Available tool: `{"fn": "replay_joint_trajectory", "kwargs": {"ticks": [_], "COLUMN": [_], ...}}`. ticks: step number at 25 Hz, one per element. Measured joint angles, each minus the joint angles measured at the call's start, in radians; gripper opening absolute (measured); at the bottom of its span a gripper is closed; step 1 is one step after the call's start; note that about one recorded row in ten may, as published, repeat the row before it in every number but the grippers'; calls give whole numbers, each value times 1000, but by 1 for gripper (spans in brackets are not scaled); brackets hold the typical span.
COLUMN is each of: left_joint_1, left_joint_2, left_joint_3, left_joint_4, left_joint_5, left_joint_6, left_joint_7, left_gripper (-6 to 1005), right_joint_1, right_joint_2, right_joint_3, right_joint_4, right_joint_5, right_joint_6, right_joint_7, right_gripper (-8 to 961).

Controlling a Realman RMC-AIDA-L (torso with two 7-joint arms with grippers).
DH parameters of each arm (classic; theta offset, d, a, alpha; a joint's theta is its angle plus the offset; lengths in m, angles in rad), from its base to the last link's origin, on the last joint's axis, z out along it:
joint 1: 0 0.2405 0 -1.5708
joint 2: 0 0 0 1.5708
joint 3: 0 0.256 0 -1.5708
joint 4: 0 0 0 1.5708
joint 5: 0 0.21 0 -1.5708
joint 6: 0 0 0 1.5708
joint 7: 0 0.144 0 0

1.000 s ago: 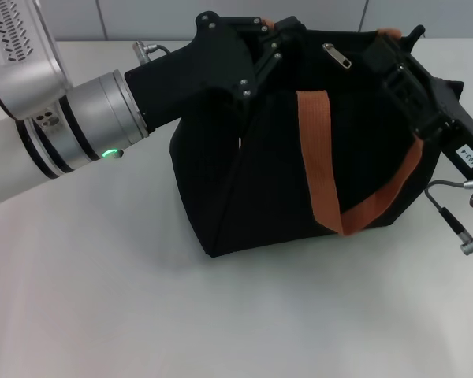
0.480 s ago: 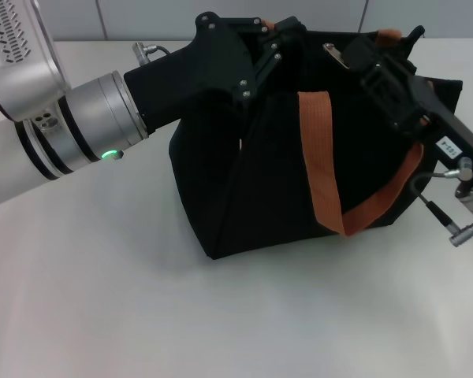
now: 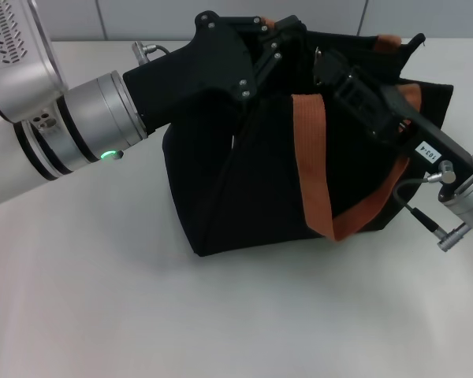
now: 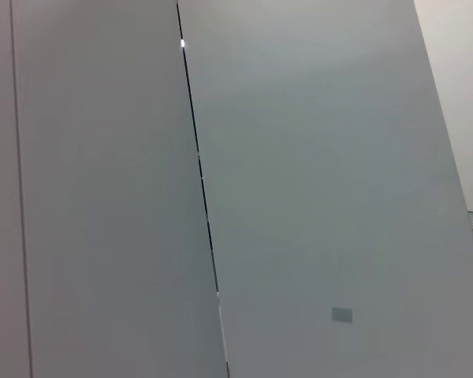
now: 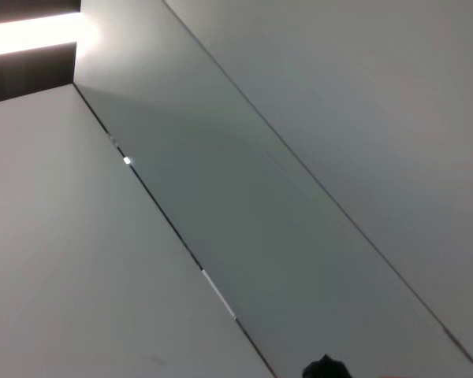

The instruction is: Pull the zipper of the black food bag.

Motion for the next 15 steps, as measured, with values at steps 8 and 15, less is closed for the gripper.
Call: {"fn": "replay_joint_trajectory", "kwargs": {"ticks": [8,15], "left_joint_1": [3,4], "left_joint_2": [0,0], "left_joint_3": [-3,-1], "left_joint_4": [0,0], "left_joint_5": [0,-8], "left_joint_6": [2,11], "left_joint_7": [0,0], "left_gripper": [42,42], "right_joint_1": [-11,-30], "right_joint_2": [0,-3], "right_joint_3": [1,6], "right_joint_4": [-1,-7], "right_joint_5": [-9,-19], "right_joint_6": [-26,-15], "right_joint_7": [33,84], "right_gripper": [323,323]}}
